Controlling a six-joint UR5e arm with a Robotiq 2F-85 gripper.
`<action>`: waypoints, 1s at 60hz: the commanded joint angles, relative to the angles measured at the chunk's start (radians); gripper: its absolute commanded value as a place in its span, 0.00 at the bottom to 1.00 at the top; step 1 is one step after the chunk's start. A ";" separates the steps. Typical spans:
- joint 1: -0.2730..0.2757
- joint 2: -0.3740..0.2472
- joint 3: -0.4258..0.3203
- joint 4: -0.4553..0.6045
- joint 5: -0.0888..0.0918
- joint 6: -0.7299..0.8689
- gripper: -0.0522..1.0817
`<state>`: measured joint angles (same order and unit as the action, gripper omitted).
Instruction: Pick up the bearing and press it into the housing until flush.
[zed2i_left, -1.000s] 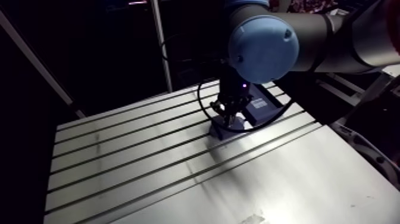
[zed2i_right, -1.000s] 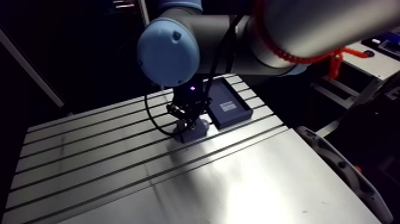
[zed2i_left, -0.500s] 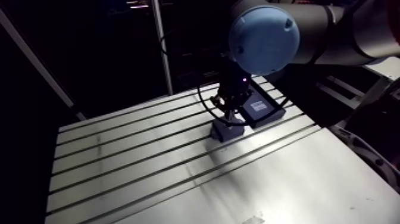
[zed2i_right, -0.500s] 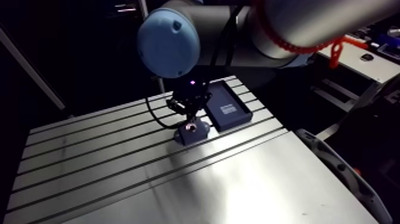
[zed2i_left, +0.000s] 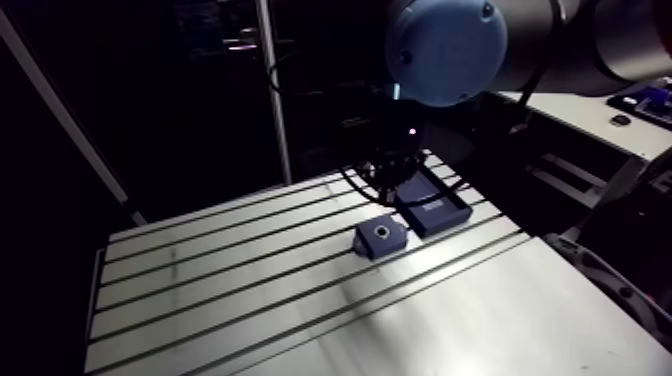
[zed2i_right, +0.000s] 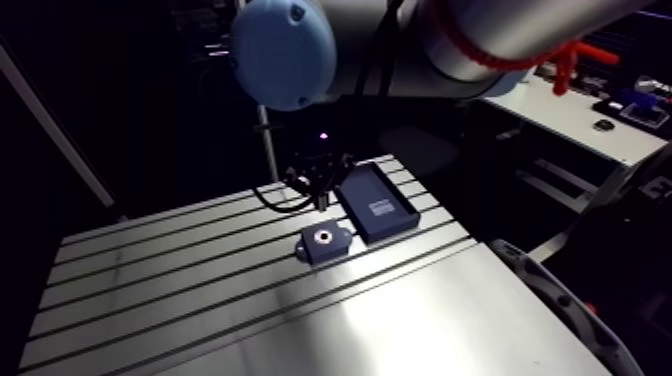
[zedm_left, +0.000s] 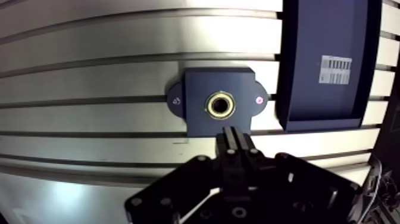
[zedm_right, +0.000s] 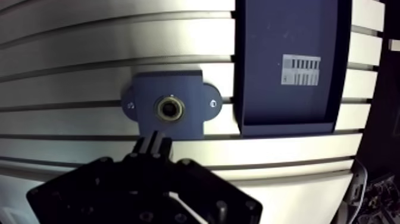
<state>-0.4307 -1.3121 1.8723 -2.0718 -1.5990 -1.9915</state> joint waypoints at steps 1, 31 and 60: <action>0.001 -0.071 -0.025 0.113 -0.003 0.000 0.05; 0.009 -0.154 -0.156 0.347 0.009 0.016 0.05; 0.100 -0.164 -0.316 0.465 0.015 0.139 0.05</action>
<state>-0.3738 -1.4749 1.6292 -1.6741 -1.5844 -1.8984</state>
